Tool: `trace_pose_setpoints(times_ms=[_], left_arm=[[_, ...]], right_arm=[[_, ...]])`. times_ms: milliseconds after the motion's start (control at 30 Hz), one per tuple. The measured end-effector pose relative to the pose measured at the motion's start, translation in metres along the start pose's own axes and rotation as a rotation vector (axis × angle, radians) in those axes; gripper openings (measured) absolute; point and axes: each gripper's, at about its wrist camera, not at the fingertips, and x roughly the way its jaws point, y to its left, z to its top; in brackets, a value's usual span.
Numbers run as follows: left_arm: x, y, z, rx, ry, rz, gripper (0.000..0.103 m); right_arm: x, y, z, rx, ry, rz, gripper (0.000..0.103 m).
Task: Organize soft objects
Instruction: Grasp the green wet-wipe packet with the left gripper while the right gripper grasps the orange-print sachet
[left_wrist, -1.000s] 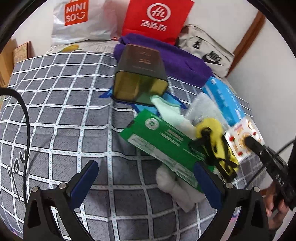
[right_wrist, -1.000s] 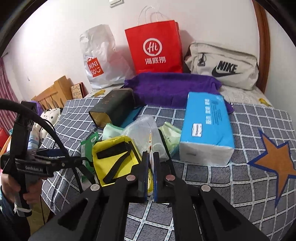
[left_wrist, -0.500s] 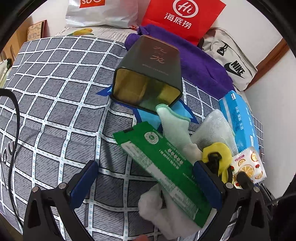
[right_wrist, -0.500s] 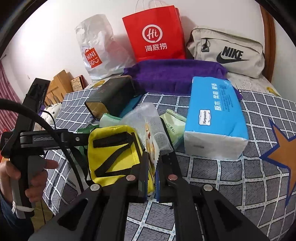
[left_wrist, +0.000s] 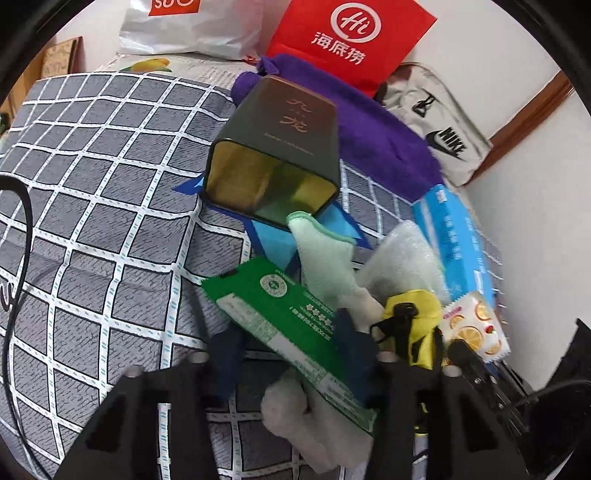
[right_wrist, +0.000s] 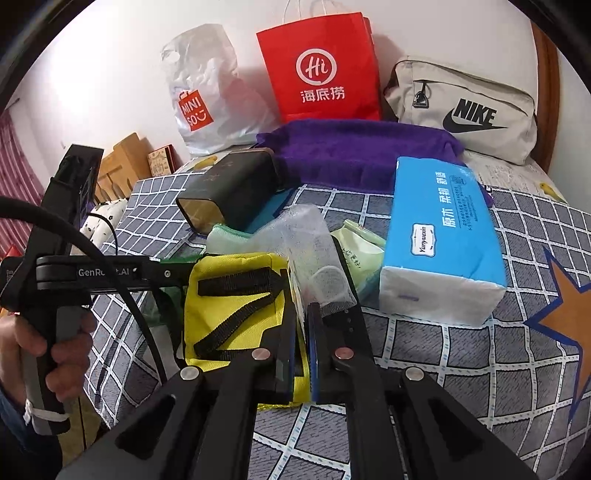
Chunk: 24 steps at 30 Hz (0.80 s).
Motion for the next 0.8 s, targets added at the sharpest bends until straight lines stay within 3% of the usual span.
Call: trace_pose_setpoints(times_ms=[433, 800], left_arm=[[-0.029, 0.008, -0.005, 0.019, -0.077, -0.146, 0.011], [-0.046, 0.011, 0.004, 0.046, -0.125, -0.187, 0.006]], right_arm=[[-0.012, 0.01, 0.004, 0.002, -0.02, -0.035, 0.007], [-0.026, 0.011, 0.012, -0.007, -0.048, -0.074, 0.004]])
